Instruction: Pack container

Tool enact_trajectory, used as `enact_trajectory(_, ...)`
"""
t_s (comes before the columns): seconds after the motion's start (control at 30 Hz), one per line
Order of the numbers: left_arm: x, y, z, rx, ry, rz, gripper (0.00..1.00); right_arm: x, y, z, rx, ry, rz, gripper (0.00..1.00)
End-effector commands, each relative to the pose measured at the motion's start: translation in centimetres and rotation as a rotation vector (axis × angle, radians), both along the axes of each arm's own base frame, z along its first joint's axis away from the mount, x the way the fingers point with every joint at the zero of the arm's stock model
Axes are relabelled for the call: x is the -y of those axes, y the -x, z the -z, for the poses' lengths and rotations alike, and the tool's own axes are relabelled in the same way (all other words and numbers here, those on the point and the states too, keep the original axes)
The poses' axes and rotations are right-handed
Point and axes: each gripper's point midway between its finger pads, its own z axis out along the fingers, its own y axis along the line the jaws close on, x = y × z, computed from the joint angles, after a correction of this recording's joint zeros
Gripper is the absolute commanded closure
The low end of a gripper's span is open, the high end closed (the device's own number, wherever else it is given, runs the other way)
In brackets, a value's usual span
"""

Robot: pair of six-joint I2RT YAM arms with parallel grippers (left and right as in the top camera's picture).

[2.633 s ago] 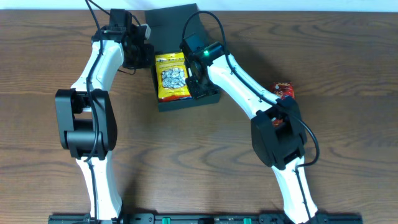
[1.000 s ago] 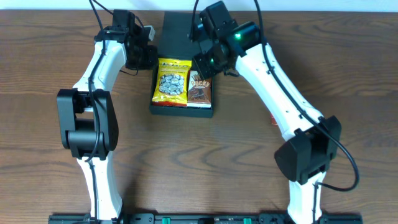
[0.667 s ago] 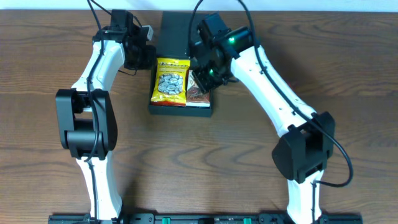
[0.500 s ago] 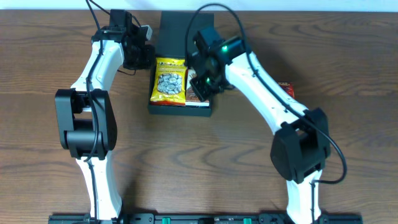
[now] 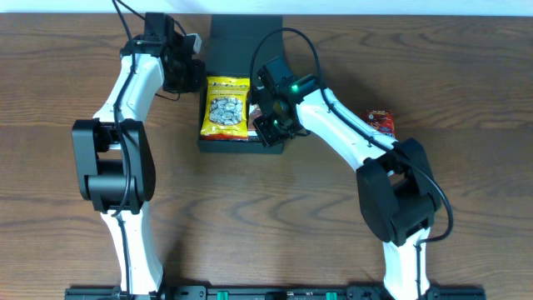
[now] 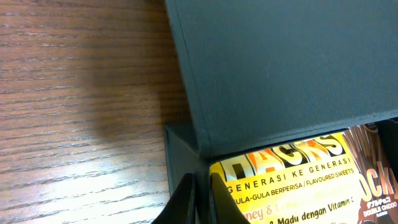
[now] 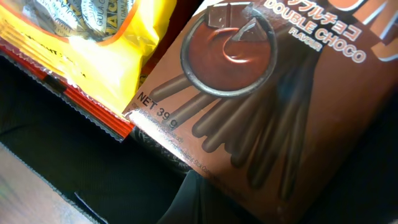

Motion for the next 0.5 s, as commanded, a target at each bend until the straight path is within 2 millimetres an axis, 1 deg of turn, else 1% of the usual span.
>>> enact_trajectory(0.0, 0.1, 0.0, -0.9, 0.019, 0.013, 0.020, 0.94, 0.5, -0.1, 0.1, 0.000, 0.045, 0.026, 0.99)
enact_trajectory(0.17, 0.1, 0.0, -0.9, 0.021, 0.011, 0.022, 0.94, -0.2, -0.7, -2.9, 0.021, 0.021, -0.018, 0.99)
enact_trajectory(0.27, 0.1, 0.0, -0.9, 0.021, 0.011, 0.022, 0.94, -0.6, -1.3, -4.1, 0.048, 0.009, -0.033, 0.98)
enact_trajectory(0.37, 0.1, 0.0, -0.9, 0.022, 0.011, 0.022, 0.94, -0.7, -1.4, -4.1, 0.054, 0.008, -0.039, 0.99)
enact_trajectory(0.47, 0.1, -0.1, -0.9, 0.022, 0.012, 0.022, 0.94, -0.7, -1.5, -3.8, 0.059, 0.008, -0.049, 0.99)
